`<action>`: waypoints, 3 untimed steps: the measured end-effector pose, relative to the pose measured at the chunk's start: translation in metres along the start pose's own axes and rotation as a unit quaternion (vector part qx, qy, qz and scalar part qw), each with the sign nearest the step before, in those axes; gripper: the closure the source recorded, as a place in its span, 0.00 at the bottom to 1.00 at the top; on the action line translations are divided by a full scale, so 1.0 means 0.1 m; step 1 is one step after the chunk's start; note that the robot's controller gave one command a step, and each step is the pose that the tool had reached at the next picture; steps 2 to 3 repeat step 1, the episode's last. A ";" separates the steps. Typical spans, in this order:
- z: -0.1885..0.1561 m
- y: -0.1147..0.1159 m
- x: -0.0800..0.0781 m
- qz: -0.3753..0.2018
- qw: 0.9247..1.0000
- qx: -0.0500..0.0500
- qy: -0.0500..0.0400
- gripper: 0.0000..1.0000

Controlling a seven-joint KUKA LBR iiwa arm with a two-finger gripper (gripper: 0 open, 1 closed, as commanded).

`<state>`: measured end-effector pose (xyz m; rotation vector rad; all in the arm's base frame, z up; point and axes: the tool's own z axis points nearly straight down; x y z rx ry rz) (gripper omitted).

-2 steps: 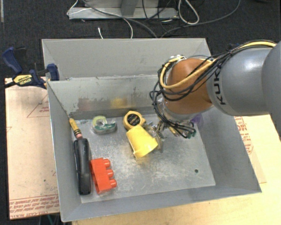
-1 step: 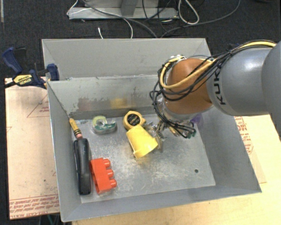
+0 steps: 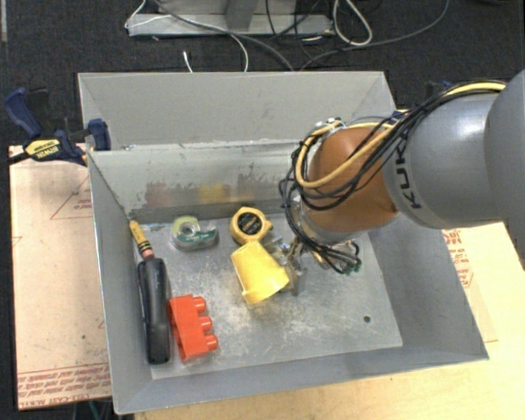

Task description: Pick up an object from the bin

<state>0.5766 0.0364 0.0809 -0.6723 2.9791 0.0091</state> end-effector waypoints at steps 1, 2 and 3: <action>-0.01 0.26 0.20 0.001 1.000 -0.002 0.000 1.00; -0.01 0.26 0.20 0.001 1.000 -0.002 0.000 1.00; -0.01 0.26 0.20 0.001 1.000 -0.002 0.000 1.00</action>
Offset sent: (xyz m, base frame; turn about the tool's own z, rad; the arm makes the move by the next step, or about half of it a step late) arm -0.0594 0.0299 -0.0109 0.0992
